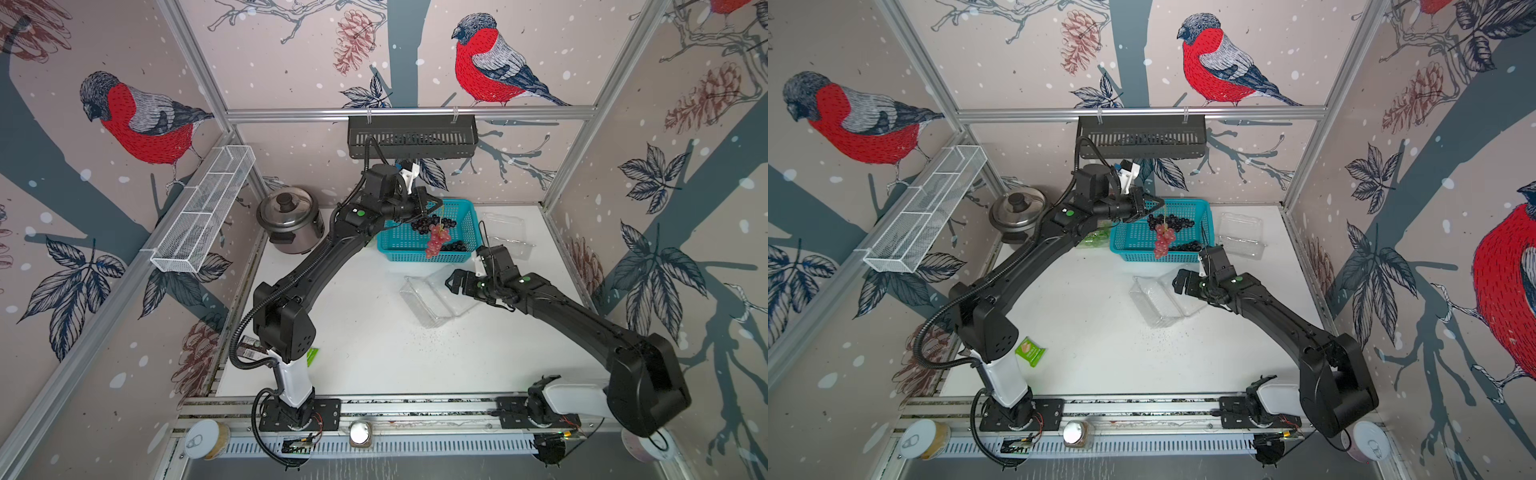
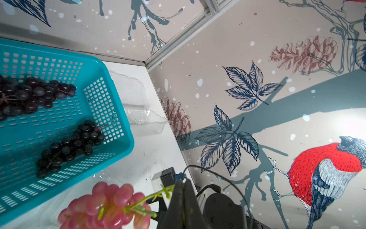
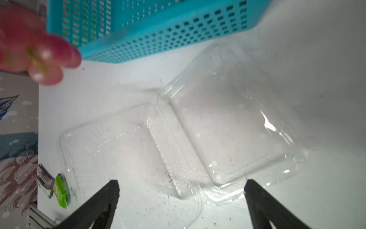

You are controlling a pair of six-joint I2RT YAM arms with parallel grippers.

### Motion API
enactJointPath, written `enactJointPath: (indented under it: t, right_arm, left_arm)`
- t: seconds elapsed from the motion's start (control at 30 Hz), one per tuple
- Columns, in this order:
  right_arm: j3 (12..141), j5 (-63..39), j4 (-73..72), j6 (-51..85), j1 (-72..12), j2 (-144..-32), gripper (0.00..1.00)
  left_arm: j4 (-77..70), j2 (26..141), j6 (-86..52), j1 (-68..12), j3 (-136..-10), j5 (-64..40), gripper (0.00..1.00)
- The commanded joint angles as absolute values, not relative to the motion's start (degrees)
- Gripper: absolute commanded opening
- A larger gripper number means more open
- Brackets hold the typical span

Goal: Pack grapes into containers
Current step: Pick up the grape from the basket, then place the grape into the packing box.

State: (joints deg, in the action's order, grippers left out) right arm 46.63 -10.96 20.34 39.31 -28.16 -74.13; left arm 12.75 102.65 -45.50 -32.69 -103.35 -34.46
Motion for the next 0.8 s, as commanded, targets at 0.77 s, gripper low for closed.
enactJointPath:
  t: [0.77]
  right_arm:
    - [35.9, -3.8, 11.9, 42.6, -33.7, -74.1, 1.0]
  left_arm:
    - [-3.2, 84.0, -51.4, -38.3, -59.0, -29.7, 0.0]
